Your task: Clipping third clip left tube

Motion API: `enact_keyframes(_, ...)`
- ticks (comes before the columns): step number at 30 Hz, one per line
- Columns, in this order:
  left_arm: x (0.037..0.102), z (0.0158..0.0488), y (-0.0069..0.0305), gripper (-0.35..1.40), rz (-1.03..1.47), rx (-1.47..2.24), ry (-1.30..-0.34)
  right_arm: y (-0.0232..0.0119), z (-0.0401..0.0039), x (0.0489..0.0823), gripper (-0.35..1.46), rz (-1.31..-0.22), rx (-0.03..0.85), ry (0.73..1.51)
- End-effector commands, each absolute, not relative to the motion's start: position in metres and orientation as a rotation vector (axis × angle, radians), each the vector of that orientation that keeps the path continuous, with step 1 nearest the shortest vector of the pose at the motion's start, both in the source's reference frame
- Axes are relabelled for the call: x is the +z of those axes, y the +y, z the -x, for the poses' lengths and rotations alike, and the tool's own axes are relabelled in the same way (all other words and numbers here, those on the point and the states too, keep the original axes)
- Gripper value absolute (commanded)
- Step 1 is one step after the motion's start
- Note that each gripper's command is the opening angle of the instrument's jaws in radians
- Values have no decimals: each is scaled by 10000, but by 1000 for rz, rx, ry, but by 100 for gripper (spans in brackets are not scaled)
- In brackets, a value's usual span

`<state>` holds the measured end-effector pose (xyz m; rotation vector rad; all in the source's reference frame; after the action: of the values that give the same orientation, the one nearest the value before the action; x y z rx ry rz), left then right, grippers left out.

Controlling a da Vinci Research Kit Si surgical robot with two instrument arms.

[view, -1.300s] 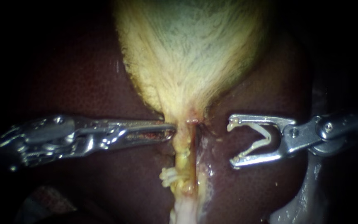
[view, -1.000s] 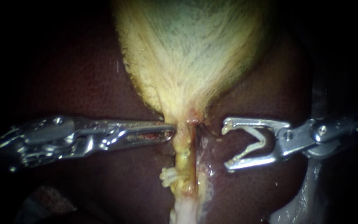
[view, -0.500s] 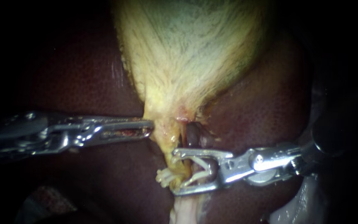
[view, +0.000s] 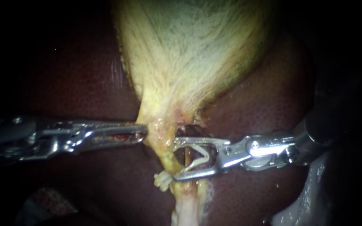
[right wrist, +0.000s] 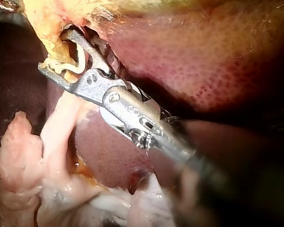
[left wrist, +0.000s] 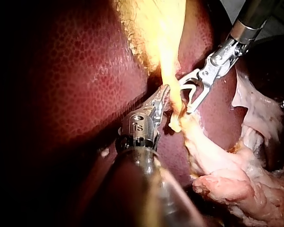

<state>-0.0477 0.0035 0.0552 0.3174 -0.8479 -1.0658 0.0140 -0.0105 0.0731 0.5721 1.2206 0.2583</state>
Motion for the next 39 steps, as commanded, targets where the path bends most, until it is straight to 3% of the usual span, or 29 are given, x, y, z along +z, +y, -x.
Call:
enact_keyframes(1, 554, 479, 35, -35, -318, -1065, -848, -108, -144, 731, 57, -570, 256, 1220)
enact_keyframes(9, 557, 485, 36, -35, -315, -1060, -849, -129, -166, 720, 58, -608, 225, 1223)
enact_keyframes(16, 561, 492, 35, -35, -317, -1059, -850, -128, -183, 716, 54, -688, 146, 1237)
enact_keyframes(39, 562, 493, 35, -35, -316, -1059, -850, -70, -176, 663, 49, -658, 201, 1255)
